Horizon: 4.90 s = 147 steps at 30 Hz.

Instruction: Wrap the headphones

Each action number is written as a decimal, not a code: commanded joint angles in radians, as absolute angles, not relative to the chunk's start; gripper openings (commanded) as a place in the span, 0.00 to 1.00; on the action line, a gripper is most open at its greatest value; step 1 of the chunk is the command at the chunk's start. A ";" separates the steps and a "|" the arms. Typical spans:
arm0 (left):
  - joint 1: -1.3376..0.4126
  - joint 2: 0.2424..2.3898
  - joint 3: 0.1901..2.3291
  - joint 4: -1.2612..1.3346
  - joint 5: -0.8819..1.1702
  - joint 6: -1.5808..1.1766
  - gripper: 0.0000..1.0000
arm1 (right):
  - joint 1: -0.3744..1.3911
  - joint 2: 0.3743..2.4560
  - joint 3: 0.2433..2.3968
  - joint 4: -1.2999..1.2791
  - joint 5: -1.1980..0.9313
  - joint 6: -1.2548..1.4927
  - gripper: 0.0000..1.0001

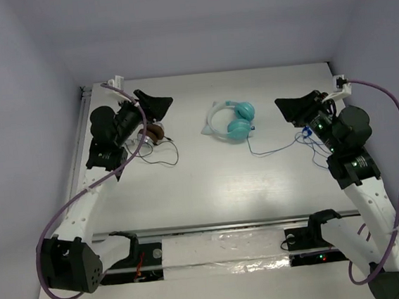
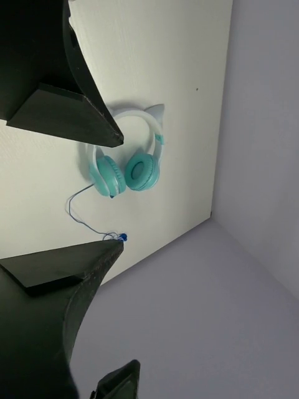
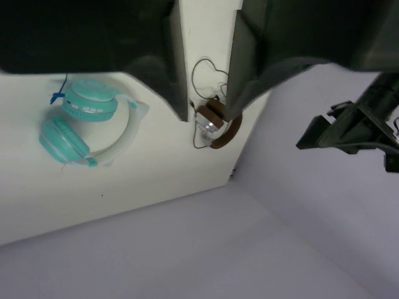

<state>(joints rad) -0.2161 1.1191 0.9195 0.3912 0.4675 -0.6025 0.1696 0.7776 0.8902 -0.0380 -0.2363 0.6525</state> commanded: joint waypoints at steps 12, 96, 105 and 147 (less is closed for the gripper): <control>-0.343 1.437 1.147 0.281 0.128 -0.480 0.00 | 0.163 0.793 0.836 0.035 -0.292 0.667 0.00; -0.502 1.950 2.106 -0.440 0.092 -0.066 0.00 | 0.210 1.009 0.781 0.187 -0.414 0.594 0.30; -0.385 1.804 2.079 -0.437 0.210 -0.201 0.00 | 0.210 1.034 0.821 0.181 -0.488 0.502 0.84; -0.215 1.601 2.327 -0.514 0.526 -0.348 0.00 | 0.222 1.189 0.905 0.153 -0.485 0.380 0.41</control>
